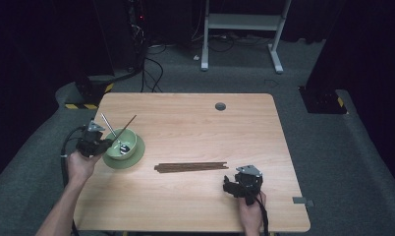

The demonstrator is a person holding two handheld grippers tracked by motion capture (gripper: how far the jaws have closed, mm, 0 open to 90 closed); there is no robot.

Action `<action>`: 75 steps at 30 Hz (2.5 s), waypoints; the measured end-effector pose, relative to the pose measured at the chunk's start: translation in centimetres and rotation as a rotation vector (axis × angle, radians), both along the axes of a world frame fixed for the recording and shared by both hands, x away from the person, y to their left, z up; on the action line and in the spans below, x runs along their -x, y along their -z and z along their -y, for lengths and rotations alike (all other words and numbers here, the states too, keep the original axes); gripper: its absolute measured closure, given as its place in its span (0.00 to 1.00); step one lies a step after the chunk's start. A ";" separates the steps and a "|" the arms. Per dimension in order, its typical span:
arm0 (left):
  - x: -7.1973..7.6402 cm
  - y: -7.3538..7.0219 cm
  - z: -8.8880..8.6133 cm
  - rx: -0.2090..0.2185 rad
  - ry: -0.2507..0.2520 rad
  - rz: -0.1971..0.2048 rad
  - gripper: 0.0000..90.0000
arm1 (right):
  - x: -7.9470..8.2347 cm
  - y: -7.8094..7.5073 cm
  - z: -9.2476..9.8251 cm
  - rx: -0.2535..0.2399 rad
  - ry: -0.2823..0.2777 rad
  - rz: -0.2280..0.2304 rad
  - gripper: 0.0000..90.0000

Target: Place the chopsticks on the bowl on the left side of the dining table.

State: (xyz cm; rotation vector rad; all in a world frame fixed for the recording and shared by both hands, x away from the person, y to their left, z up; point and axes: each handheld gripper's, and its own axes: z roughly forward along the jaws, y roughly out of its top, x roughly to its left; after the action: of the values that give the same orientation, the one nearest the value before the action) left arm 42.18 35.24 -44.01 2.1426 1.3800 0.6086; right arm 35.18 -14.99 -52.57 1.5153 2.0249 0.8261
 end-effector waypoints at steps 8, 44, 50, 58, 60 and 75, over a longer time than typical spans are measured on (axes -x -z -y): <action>-0.2 0.1 -0.3 0.003 -0.002 0.011 0.94 | 0.0 0.0 0.0 0.001 0.000 0.000 0.15; -0.1 -0.2 -0.8 0.047 -0.074 0.045 0.55 | 0.0 0.0 0.0 0.000 0.000 0.001 0.15; 0.3 -0.7 -0.6 0.068 -0.090 0.074 0.48 | 0.0 0.0 0.0 0.000 0.000 0.000 0.15; 0.8 -1.4 0.2 0.100 -0.096 0.091 0.39 | 0.0 0.0 0.0 0.000 0.000 0.001 0.15; 0.8 -1.4 0.4 0.115 -0.101 0.093 0.38 | 0.0 0.0 0.0 -0.001 0.000 0.001 0.15; 1.0 -1.8 3.1 0.211 -0.023 0.119 0.34 | 0.0 0.0 0.0 -0.002 0.000 0.000 0.15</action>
State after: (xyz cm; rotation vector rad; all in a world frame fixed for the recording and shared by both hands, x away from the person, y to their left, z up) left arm 41.18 32.11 -42.17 1.8960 1.3426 0.5633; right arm 35.18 -14.98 -52.57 1.5163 2.0241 0.8280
